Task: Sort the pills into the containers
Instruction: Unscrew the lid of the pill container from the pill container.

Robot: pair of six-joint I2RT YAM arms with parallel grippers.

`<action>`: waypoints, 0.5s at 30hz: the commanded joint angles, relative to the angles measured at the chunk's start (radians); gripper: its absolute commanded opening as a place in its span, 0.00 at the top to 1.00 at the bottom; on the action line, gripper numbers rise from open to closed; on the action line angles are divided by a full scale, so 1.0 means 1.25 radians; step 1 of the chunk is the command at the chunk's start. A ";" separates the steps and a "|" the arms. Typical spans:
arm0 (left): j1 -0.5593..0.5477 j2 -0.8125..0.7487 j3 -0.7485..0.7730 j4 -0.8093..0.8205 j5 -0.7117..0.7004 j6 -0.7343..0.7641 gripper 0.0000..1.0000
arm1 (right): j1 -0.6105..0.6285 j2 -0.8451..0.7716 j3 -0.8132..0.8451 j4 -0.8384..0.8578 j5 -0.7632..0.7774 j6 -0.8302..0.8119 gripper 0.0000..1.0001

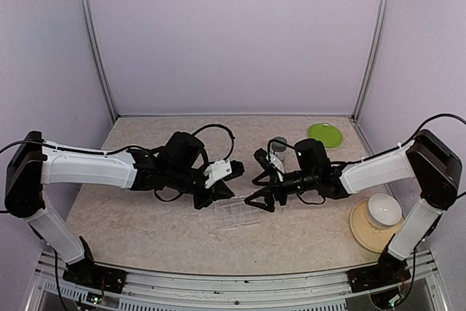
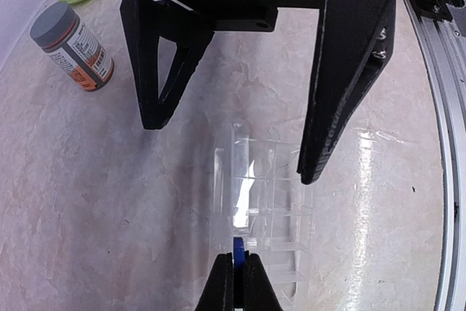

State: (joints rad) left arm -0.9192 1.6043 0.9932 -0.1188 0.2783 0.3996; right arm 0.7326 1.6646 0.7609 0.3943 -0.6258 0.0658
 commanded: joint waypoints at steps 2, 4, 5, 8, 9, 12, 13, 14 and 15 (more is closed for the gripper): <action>0.005 0.006 0.018 0.012 -0.001 0.004 1.00 | -0.008 -0.025 -0.008 -0.011 0.026 -0.043 0.01; 0.007 0.009 0.026 -0.001 0.007 0.009 1.00 | -0.008 -0.028 -0.002 -0.018 0.022 -0.068 0.03; 0.008 0.009 0.031 -0.006 0.014 0.009 1.00 | -0.008 -0.031 0.000 -0.018 0.017 -0.082 0.05; 0.011 0.009 0.037 -0.013 0.026 0.011 1.00 | -0.008 -0.033 0.001 -0.013 0.005 -0.137 0.12; 0.011 0.009 0.038 -0.017 0.032 0.012 1.00 | -0.008 -0.033 0.000 -0.009 0.003 -0.154 0.14; 0.013 0.011 0.044 -0.025 0.046 0.011 1.00 | -0.008 -0.029 -0.004 0.013 -0.022 -0.184 0.24; 0.014 0.013 0.046 -0.029 0.049 0.013 1.00 | -0.008 -0.026 -0.004 0.023 -0.034 -0.187 0.26; 0.014 0.016 0.048 -0.034 0.050 0.013 1.00 | -0.007 -0.023 -0.001 0.029 -0.047 -0.191 0.27; 0.014 0.019 0.052 -0.040 0.053 0.014 1.00 | -0.006 -0.019 0.002 0.032 -0.051 -0.195 0.28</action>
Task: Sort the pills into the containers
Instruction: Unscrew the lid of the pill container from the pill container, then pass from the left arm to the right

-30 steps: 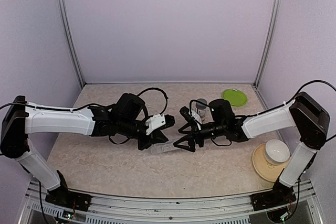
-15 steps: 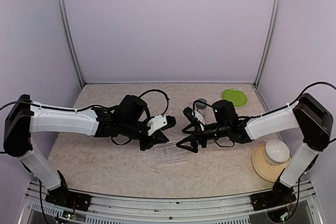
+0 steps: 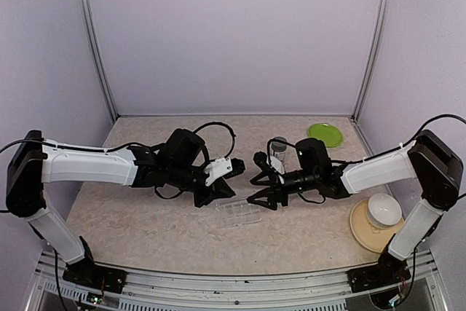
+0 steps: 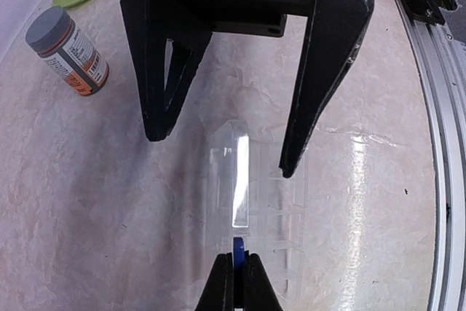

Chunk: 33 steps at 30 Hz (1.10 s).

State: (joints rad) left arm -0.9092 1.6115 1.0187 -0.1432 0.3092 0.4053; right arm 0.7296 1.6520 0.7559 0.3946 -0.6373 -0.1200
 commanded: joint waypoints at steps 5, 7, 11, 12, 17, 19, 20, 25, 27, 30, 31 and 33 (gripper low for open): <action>0.010 0.020 0.040 -0.036 0.041 0.007 1.00 | 0.009 0.005 0.030 0.014 -0.015 -0.097 0.31; 0.011 0.023 0.045 -0.038 0.047 0.005 1.00 | 0.019 0.008 0.038 0.006 -0.003 -0.118 0.34; 0.014 0.030 0.058 -0.052 0.051 0.003 1.00 | 0.035 0.012 0.052 -0.027 0.011 -0.155 0.41; 0.014 0.031 0.061 -0.054 0.052 0.002 1.00 | 0.039 0.013 0.054 -0.033 0.019 -0.163 0.41; 0.020 0.027 0.065 -0.056 0.061 0.000 1.00 | 0.057 0.029 0.066 -0.067 0.023 -0.195 0.41; 0.022 0.022 0.066 -0.055 0.066 -0.001 1.00 | 0.061 0.037 0.066 -0.069 0.030 -0.200 0.41; 0.023 0.020 0.066 -0.054 0.068 0.000 1.00 | 0.062 0.040 0.066 -0.066 0.030 -0.201 0.41; 0.024 0.014 0.067 -0.056 0.079 0.001 1.00 | 0.062 0.057 0.071 -0.054 0.022 -0.197 0.42; 0.025 0.011 0.066 -0.057 0.083 0.003 1.00 | 0.062 0.064 0.071 -0.044 0.025 -0.197 0.44; 0.026 0.005 0.063 -0.056 0.088 0.003 1.00 | 0.061 0.068 0.066 -0.025 0.023 -0.195 0.52; 0.027 0.002 0.062 -0.057 0.089 0.003 1.00 | 0.061 0.068 0.064 -0.018 0.018 -0.194 0.54; 0.030 -0.002 0.059 -0.055 0.091 0.001 1.00 | 0.062 0.068 0.060 -0.005 0.014 -0.191 0.55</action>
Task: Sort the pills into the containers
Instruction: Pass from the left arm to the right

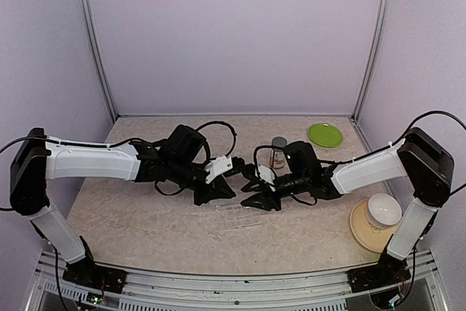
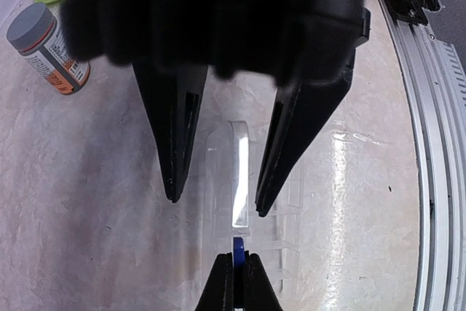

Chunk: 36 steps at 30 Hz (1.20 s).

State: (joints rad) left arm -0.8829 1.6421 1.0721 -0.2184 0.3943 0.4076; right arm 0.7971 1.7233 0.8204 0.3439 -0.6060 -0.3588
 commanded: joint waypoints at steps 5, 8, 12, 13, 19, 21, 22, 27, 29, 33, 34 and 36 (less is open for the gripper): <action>0.014 -0.032 0.014 0.007 0.027 -0.001 1.00 | 0.008 0.005 -0.004 0.058 -0.005 0.006 0.68; 0.015 -0.034 0.012 0.007 0.028 -0.002 1.00 | 0.008 -0.002 -0.010 0.063 0.005 0.008 0.78; 0.017 -0.035 0.012 0.009 0.031 -0.004 1.00 | 0.008 -0.010 -0.013 0.062 0.001 0.010 0.83; 0.018 -0.035 0.012 0.009 0.031 -0.005 1.00 | 0.008 -0.011 -0.014 0.063 -0.001 0.010 0.84; 0.022 -0.042 0.008 0.017 0.016 -0.013 0.82 | 0.007 -0.020 -0.017 0.061 -0.012 0.017 0.89; 0.027 -0.055 -0.002 0.034 0.010 -0.023 0.71 | 0.007 -0.023 -0.017 0.061 -0.014 0.022 0.90; 0.029 -0.067 -0.012 0.048 0.002 -0.031 0.61 | 0.006 -0.024 -0.017 0.061 -0.014 0.027 0.90; 0.041 -0.119 -0.058 0.126 -0.046 -0.072 0.31 | -0.005 -0.024 -0.021 0.079 -0.020 0.070 0.92; 0.042 -0.137 -0.071 0.150 -0.079 -0.091 0.24 | -0.018 -0.023 -0.025 0.101 -0.032 0.097 0.92; 0.045 -0.171 -0.108 0.207 -0.176 -0.145 0.01 | -0.051 -0.025 -0.029 0.145 -0.068 0.183 0.92; 0.050 -0.181 -0.124 0.227 -0.184 -0.160 0.01 | -0.059 -0.027 -0.030 0.157 -0.081 0.201 0.92; 0.064 -0.200 -0.152 0.263 -0.174 -0.200 0.01 | -0.071 -0.034 -0.037 0.186 -0.096 0.235 0.93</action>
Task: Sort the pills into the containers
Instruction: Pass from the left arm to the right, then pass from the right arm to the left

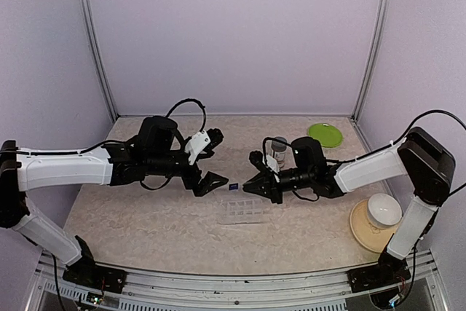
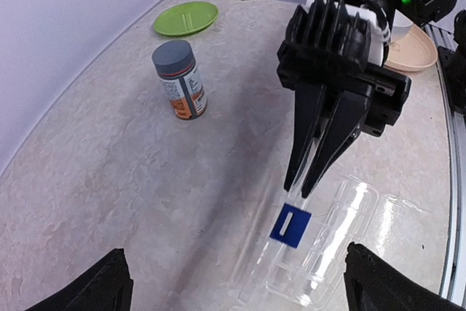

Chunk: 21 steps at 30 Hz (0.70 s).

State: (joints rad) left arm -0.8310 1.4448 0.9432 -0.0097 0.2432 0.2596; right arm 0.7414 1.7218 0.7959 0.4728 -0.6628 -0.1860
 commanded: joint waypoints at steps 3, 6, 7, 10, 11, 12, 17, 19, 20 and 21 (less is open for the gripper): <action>0.052 -0.066 -0.087 0.141 -0.009 -0.140 0.01 | -0.043 -0.047 -0.024 0.110 -0.060 0.133 0.93; 0.073 -0.076 -0.113 0.174 0.038 -0.189 0.01 | -0.057 -0.067 -0.031 0.125 -0.064 0.156 0.92; 0.077 -0.077 -0.119 0.180 0.047 -0.201 0.01 | -0.060 -0.074 -0.034 0.129 -0.065 0.163 0.93; 0.093 -0.070 -0.135 0.205 0.086 -0.236 0.01 | -0.069 -0.104 -0.043 0.143 -0.072 0.179 0.93; 0.100 -0.065 -0.143 0.219 0.106 -0.255 0.01 | -0.070 -0.113 -0.045 0.145 -0.075 0.183 0.93; 0.107 -0.060 -0.148 0.231 0.124 -0.268 0.01 | -0.071 -0.121 -0.047 0.146 -0.077 0.186 0.93; 0.125 -0.017 -0.155 0.295 0.226 -0.327 0.01 | -0.072 -0.157 -0.057 0.157 -0.080 0.197 0.93; 0.126 0.002 -0.150 0.316 0.267 -0.344 0.01 | -0.072 -0.170 -0.061 0.160 -0.086 0.200 0.93; 0.126 0.012 -0.147 0.323 0.286 -0.353 0.01 | -0.072 -0.176 -0.063 0.162 -0.087 0.200 0.93; 0.126 0.025 -0.142 0.330 0.300 -0.360 0.01 | -0.072 -0.183 -0.067 0.166 -0.086 0.200 0.93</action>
State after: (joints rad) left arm -0.6777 1.4315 0.7559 0.3126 0.4858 -0.1234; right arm 0.6590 1.5387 0.7353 0.6373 -0.7486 0.0463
